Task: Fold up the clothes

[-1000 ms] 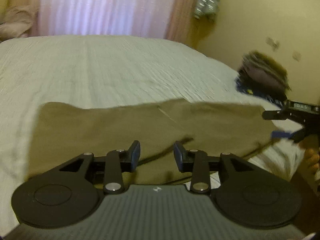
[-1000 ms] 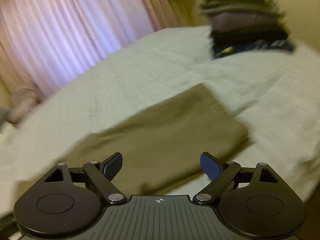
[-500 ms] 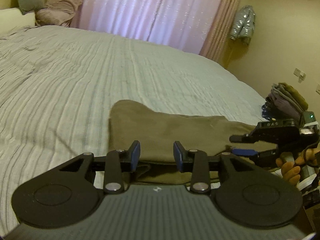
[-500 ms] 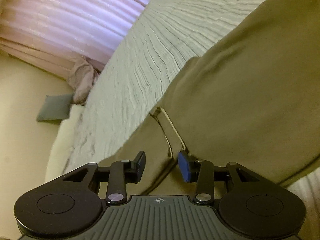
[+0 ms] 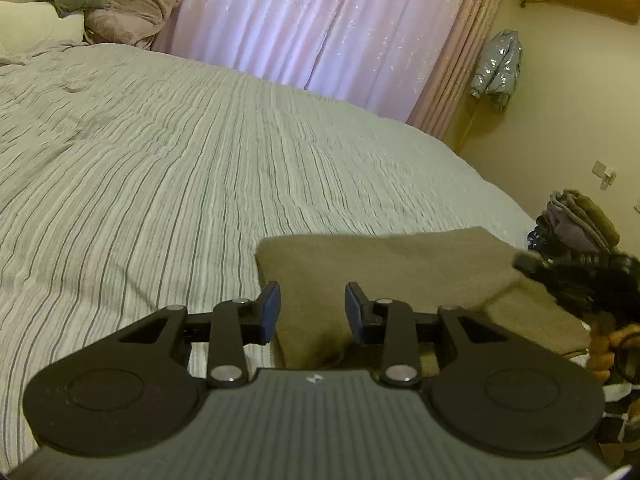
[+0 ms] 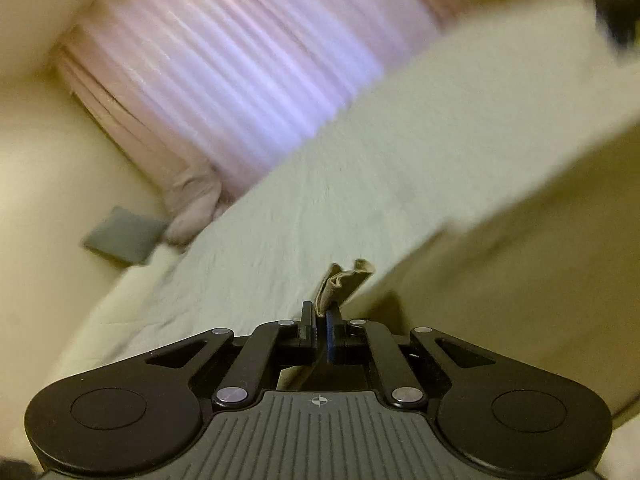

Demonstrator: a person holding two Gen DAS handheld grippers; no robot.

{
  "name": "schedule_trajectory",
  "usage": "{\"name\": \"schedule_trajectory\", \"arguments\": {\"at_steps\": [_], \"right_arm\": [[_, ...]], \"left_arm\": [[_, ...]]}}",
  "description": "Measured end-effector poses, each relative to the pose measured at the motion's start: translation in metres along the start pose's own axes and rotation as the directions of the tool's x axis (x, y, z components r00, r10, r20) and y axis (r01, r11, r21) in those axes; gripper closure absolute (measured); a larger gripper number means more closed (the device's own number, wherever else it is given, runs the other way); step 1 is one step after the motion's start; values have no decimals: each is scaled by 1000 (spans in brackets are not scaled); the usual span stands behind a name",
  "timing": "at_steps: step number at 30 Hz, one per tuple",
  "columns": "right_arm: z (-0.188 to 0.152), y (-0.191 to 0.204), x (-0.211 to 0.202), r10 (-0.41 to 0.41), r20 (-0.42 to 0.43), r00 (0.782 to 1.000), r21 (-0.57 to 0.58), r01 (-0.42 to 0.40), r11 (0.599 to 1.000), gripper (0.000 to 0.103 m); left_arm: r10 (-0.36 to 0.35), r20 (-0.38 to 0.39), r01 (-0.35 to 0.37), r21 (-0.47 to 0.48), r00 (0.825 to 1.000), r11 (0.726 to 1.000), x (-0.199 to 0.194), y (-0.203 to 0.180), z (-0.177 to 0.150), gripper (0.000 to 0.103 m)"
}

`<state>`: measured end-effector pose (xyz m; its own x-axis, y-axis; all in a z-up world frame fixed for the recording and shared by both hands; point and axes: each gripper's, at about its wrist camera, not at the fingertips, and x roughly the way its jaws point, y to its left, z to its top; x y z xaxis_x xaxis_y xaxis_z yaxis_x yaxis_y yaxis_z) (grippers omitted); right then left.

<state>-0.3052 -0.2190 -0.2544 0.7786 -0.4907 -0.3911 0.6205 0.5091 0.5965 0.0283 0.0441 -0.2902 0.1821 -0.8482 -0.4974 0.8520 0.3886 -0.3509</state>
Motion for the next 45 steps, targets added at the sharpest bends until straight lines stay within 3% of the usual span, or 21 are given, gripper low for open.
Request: {"name": "schedule_trajectory", "arguments": {"at_steps": [3, 5, 12, 16, 22, 27, 33, 37, 42, 43, 44, 45], "right_arm": [[-9, -23, -2, -100, -56, 993, 61, 103, 993, 99], [-17, -35, 6, -116, -114, 987, 108, 128, 986, 99], [-2, -25, -4, -94, -37, 995, 77, 96, 992, 99], [-6, -40, 6, -144, -110, 983, 123, 157, 980, 99], [-8, -38, -3, -139, -76, 987, 113, 147, 983, 99], [-15, -48, 3, -178, -129, 976, 122, 193, 974, 99], [-16, -51, -2, -176, -136, 975, 143, 195, 970, 99], [-16, -55, -3, -162, -146, 976, 161, 185, 969, 99], [-16, -55, -3, -151, -142, 978, 177, 175, 969, 98], [-16, -54, -3, -148, -138, 979, 176, 171, 969, 90], [-16, -54, -3, -144, -134, 980, 175, 167, 970, 72], [-16, -53, -3, -141, -130, 981, 174, 163, 971, 62]], "left_arm": [[-6, -17, 6, 4, 1000, 1000, 7, -3, -3, 75], [-13, -27, 13, 8, 1000, 1000, 10, -5, -4, 75], [-11, -33, 12, 24, 999, 1000, 12, -9, -3, 75], [-7, -51, 8, 34, 999, 999, 15, -9, -4, 75], [-4, -61, 7, 40, 998, 999, 19, -10, -5, 75], [-16, -62, 19, 57, 998, 998, 20, -12, -2, 75], [-29, -88, 38, 99, 996, 994, 33, -19, -1, 75], [-1, -143, 18, 117, 990, 993, 52, -18, -8, 75], [-8, -147, 24, 111, 989, 993, 55, -15, -9, 76], [-7, -147, 24, 114, 989, 993, 55, -15, -9, 76], [-6, -147, 24, 115, 989, 993, 54, -15, -10, 76], [-6, -148, 23, 116, 989, 993, 54, -15, -11, 76]]}}
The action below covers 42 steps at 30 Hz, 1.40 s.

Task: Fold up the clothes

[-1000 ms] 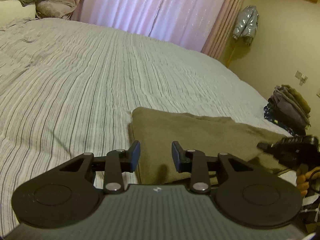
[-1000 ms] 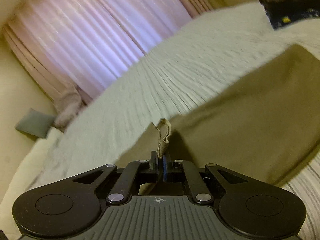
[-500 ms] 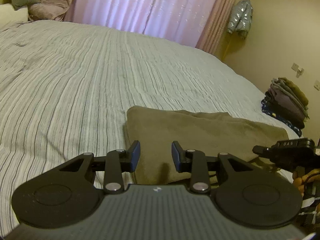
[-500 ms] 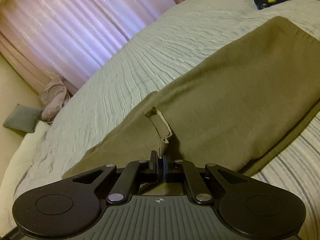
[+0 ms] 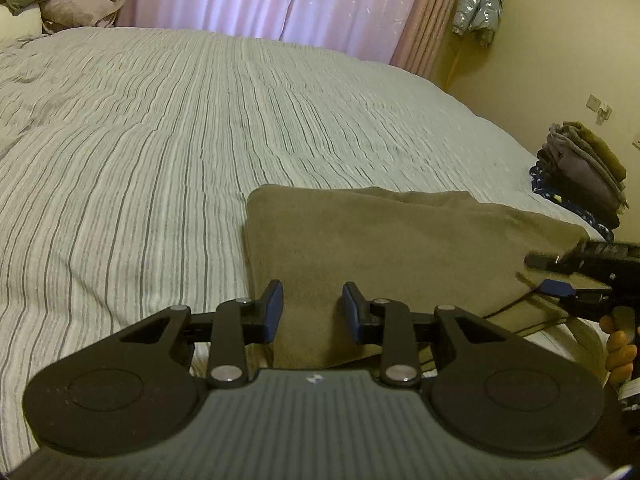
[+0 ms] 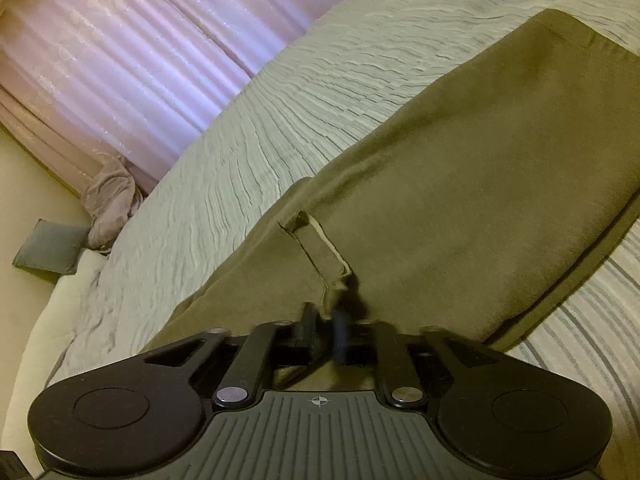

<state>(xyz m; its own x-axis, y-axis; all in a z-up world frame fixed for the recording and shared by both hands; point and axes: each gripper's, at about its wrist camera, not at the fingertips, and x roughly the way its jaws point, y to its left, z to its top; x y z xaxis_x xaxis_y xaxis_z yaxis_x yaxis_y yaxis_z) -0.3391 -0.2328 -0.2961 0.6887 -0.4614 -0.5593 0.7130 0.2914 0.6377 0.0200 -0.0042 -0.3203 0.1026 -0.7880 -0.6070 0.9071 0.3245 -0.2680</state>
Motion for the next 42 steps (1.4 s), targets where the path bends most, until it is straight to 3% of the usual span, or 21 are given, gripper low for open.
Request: {"name": "schedule_trajectory", "arguments": {"at_steps": [1, 7, 10, 12, 15, 19, 22, 23, 25, 29, 33, 36, 40, 42], "right_arm": [[0, 1, 0, 7, 7, 1000, -3, -7, 1000, 54], [-1, 3, 3, -13, 29, 999, -22, 14, 1000, 54], [0, 5, 10, -4, 9, 1000, -60, 4, 998, 98], [2, 6, 9, -4, 24, 1000, -89, 6, 996, 100], [16, 8, -10, 29, 120, 992, -150, -11, 989, 100], [47, -4, -53, -18, 316, 949, -209, 88, 974, 100], [69, -37, -79, -92, 401, 911, -169, 173, 970, 100], [74, -53, -83, -134, 404, 905, -135, 204, 970, 100], [82, -88, -83, -194, 359, 913, -48, 225, 973, 100], [80, -126, -83, -206, 321, 924, 42, 203, 978, 100], [84, -110, -99, -180, 435, 882, -55, 225, 973, 100], [86, -111, -112, -202, 487, 850, -54, 260, 964, 100], [84, -138, -97, -257, 364, 895, 18, 270, 963, 100], [80, -143, -95, -259, 346, 902, 32, 265, 964, 100]], "left_arm": [[1, 1, -1, -1, 1000, 1000, 0, 0, -1, 76], [-1, 3, 1, -6, 1000, 1000, -2, 2, 2, 76], [-4, 6, 4, -14, 1000, 1000, -4, 3, 6, 76], [-7, 14, 7, -24, 1000, 1000, -6, 3, 12, 76], [-32, 39, 33, -25, 999, 999, -8, -4, 25, 76], [-96, 56, 96, 11, 994, 995, -1, -29, 42, 76], [-140, 26, 139, 48, 990, 989, 17, -54, 45, 76], [-153, 11, 152, 61, 988, 987, 24, -63, 44, 76], [-156, -21, 157, 76, 988, 985, 38, -77, 40, 76], [-129, -46, 133, 106, 991, 985, 51, -94, 36, 75], [-110, -36, 113, 114, 993, 987, 48, -98, 40, 76], [-101, -41, 106, 126, 994, 986, 49, -103, 38, 76], [-79, -64, 87, 121, 995, 989, 56, -104, 31, 76], [-77, -65, 84, 119, 995, 989, 54, -103, 31, 76]]}}
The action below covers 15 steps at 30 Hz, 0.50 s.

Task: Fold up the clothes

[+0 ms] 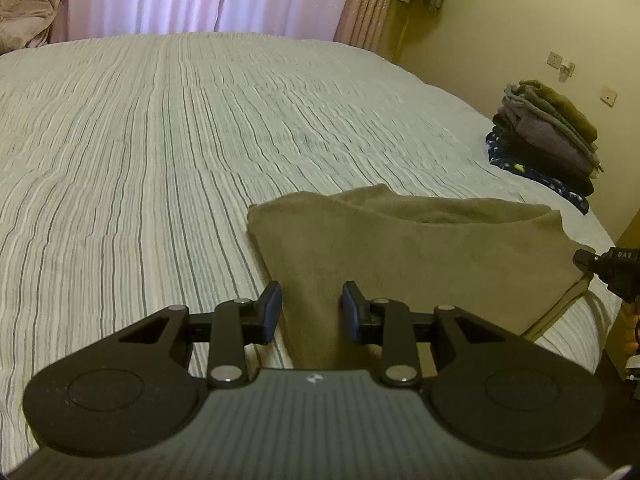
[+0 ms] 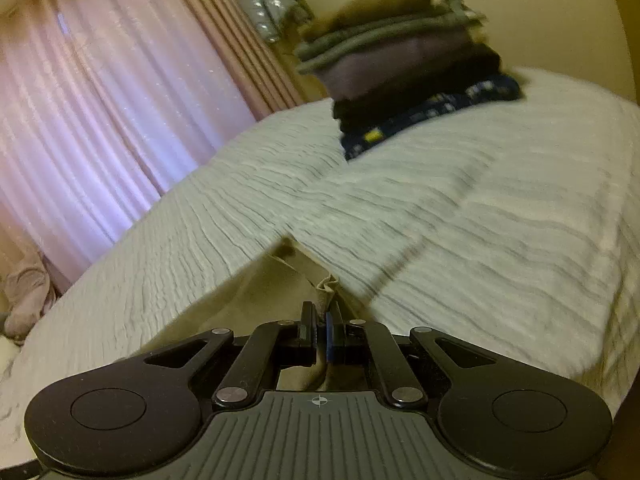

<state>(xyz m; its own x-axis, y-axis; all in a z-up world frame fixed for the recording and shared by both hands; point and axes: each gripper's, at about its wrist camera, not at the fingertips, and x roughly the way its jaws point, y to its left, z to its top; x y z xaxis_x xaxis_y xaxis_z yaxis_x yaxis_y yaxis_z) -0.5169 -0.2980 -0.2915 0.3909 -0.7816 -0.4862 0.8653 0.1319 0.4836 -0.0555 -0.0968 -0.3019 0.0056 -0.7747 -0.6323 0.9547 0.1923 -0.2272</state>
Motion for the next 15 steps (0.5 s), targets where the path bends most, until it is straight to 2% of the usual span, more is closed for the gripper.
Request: {"name": "schedule_trajectory", "arguments": {"at_steps": [4, 7, 9, 11, 13, 15], "right_arm": [[5, 2, 1, -25, -19, 1000, -23, 24, 999, 99], [13, 10, -3, -99, 35, 995, -83, 101, 991, 99], [17, 17, -6, -136, 76, 988, -125, 145, 982, 87], [20, 29, -7, -101, 113, 988, -179, 120, 976, 49], [21, 44, 1, -29, 99, 995, -247, 53, 967, 49], [20, 58, 16, 30, 36, 999, -335, -16, 942, 49]], "left_arm": [[17, 19, -18, 17, 1000, 1000, -7, -3, 6, 76], [12, 52, -13, 28, 999, 1000, -15, -5, 14, 76], [5, 62, -7, 37, 998, 999, -14, -9, 20, 76], [-2, 61, 0, 44, 998, 999, -7, -14, 25, 76], [-17, 53, 14, 51, 998, 999, 6, -17, 29, 76], [-35, 39, 33, 51, 999, 998, 21, -18, 34, 76]]}}
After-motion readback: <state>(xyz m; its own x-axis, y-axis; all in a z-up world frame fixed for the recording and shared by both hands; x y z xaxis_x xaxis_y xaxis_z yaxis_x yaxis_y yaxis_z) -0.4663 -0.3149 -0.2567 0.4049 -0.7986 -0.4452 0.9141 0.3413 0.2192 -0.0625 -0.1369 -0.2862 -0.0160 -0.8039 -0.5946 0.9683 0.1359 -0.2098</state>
